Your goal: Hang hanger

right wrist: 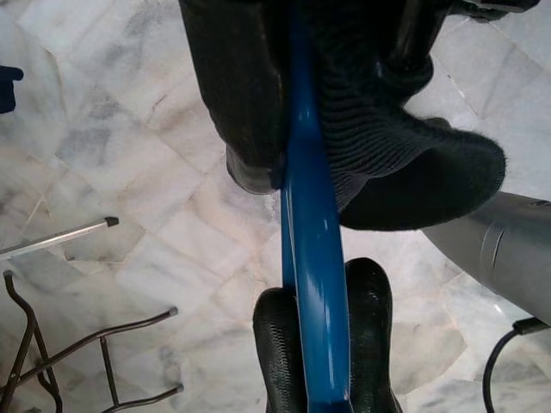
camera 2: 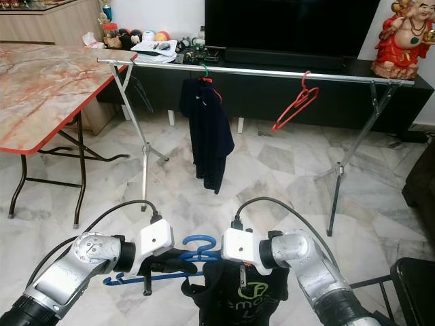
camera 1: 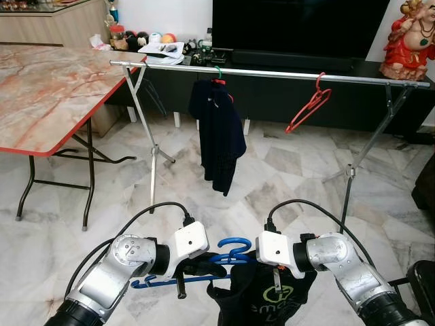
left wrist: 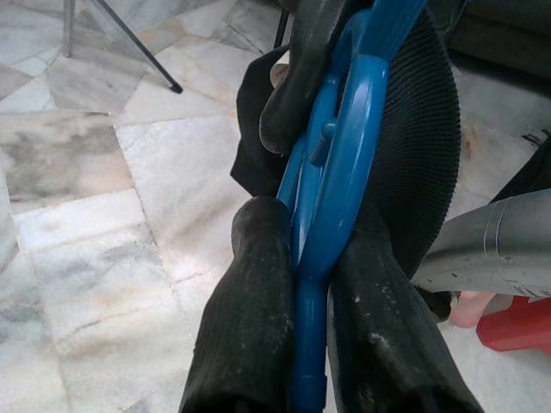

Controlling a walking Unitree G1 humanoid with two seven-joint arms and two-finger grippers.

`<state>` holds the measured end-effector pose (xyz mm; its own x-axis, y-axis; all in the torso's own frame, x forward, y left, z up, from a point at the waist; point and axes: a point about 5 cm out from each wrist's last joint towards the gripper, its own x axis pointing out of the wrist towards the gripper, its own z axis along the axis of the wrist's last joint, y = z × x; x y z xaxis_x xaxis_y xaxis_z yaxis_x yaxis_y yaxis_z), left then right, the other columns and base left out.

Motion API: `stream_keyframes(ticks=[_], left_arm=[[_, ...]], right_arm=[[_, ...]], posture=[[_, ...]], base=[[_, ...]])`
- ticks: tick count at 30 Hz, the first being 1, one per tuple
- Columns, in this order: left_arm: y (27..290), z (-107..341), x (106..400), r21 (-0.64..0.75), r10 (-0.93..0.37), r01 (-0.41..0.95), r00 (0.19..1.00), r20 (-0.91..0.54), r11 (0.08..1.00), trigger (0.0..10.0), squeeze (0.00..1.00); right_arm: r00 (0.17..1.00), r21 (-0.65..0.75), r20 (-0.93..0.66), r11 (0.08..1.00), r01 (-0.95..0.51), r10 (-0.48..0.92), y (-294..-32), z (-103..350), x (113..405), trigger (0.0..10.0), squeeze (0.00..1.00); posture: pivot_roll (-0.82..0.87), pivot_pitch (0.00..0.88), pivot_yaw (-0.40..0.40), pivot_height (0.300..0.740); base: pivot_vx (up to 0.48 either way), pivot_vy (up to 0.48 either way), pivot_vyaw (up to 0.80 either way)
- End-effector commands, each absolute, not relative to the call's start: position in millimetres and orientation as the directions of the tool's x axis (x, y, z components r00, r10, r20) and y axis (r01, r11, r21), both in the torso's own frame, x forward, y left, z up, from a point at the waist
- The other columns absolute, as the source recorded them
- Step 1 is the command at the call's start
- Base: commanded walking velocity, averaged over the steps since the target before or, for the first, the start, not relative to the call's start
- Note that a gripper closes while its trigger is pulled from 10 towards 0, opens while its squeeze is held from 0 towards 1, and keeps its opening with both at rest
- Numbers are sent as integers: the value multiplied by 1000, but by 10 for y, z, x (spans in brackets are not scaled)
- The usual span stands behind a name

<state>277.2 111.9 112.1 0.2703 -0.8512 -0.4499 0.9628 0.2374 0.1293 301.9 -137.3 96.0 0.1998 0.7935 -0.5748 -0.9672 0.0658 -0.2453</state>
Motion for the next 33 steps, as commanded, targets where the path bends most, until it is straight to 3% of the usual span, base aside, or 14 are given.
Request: stream_keyframes(ticks=[1, 5, 6, 7, 8, 9, 10, 21, 24, 33], left_arm=[[1151, 1107, 2811, 116, -840, 953, 303, -450, 281, 0, 0], [1151, 1111, 2813, 114, -841, 953, 301, -449, 280, 0, 0], [1157, 1112, 2815, 115, -841, 953, 302, -449, 280, 0, 0], [1157, 1112, 2815, 115, -841, 953, 302, -449, 280, 0, 0], [1160, 1113, 2816, 115, -841, 953, 302, -449, 281, 0, 0], [1164, 1114, 2817, 116, -841, 953, 303, -449, 282, 0, 0], [1168, 1114, 2816, 114, -840, 952, 303, -450, 282, 0, 0], [1180, 1116, 2817, 101, -845, 953, 299, -444, 284, 0, 0], [1189, 1110, 2815, 91, -847, 955, 293, -444, 283, 0, 0], [1261, 1080, 2831, 67, -842, 950, 303, -446, 306, 0, 0]], right_arm=[[232, -262, -523, 105, -959, 820, -1363, 1015, 3038, 10000, 0], [234, -250, -508, 118, -961, 829, -1363, 1012, 3036, 10000, 51], [246, -247, -489, 137, -959, 837, -1362, 1015, 3041, 10000, 776], [246, -247, -489, 137, -959, 837, -1362, 1015, 3041, 10000, 776], [253, -247, -479, 147, -958, 841, -1363, 1017, 3044, 10000, 906], [264, -250, -466, 161, -955, 845, -1367, 1020, 3047, 10000, 886], [275, -244, -449, 180, -953, 850, -1382, 1012, 3040, 10000, 0], [278, -131, -315, 249, -960, 907, -1424, 978, 2946, 10000, 0], [299, -40, -154, 297, -954, 942, -1440, 1071, 2943, 10000, 0], [277, 32, -62, 280, -960, 959, -1505, 1106, 2860, 10000, 0]], posture=[[122, 41, -9, 740], [122, 41, -9, 740], [125, 39, -8, 740], [125, 39, -8, 740], [125, 39, -8, 740], [125, 39, -8, 740], [125, 39, -8, 740], [124, 44, -5, 740], [130, 47, 0, 740], [131, 47, 4, 740]], base=[[0, 0, 0], [0, 0, 0], [0, 0, 0], [0, 0, 0], [0, 0, 0], [0, 0, 0], [0, 0, 0], [0, 0, 0], [0, 0, 0], [0, 0, 0]])
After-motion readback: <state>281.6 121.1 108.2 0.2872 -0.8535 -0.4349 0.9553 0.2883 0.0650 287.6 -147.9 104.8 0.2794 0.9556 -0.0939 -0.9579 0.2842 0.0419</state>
